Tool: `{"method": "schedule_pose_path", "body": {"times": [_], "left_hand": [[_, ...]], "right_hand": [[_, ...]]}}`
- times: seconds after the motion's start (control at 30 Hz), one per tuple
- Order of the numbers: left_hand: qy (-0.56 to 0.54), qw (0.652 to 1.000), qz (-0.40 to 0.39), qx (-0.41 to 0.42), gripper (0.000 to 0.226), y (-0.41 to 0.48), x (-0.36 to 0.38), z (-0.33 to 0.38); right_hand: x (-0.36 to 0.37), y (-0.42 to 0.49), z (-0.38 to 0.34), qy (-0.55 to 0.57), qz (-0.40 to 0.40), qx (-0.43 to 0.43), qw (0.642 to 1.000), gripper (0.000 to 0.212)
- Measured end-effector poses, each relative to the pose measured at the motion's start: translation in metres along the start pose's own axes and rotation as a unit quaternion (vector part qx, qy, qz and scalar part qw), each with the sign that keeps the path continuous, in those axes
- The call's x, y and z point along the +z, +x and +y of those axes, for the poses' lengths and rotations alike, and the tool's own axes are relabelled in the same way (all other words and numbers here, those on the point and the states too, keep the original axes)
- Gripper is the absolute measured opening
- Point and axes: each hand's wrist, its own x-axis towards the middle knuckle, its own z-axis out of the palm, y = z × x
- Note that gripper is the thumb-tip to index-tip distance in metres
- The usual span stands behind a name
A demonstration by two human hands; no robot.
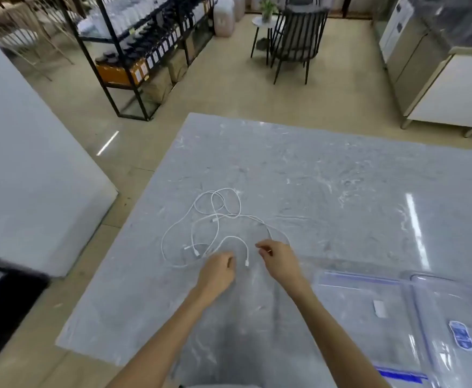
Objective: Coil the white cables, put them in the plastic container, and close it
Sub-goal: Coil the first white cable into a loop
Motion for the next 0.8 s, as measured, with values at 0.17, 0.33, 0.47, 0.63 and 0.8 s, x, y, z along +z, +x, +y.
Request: {"method": "schedule_pose_path", "body": {"times": [0.17, 0.33, 0.47, 0.63, 0.8], "left_hand": [[-0.057, 0.998, 0.016, 0.020, 0.021, 0.017, 0.026, -0.005], [-0.112, 0.990, 0.057, 0.061, 0.019, 0.023, 0.043, -0.014], [-0.177, 0.981, 0.070, 0.042, 0.016, 0.024, 0.049, -0.014], [-0.298, 0.949, -0.029, -0.098, 0.021, 0.021, 0.035, 0.003], [-0.393, 0.909, -0.099, -0.093, 0.012, -0.001, -0.029, 0.030]], "right_hand": [[0.036, 0.022, -0.007, 0.010, 0.009, 0.099, 0.995, 0.026], [0.050, 0.024, -0.006, 0.001, 0.035, 0.157, 0.987, 0.020], [0.060, 0.023, -0.009, -0.037, 0.020, 0.166, 0.985, 0.019], [0.045, 0.010, -0.018, 0.116, -0.060, 0.193, 0.972, 0.016], [0.004, -0.027, -0.039, 0.277, -0.093, 0.073, 0.954, 0.016]]}}
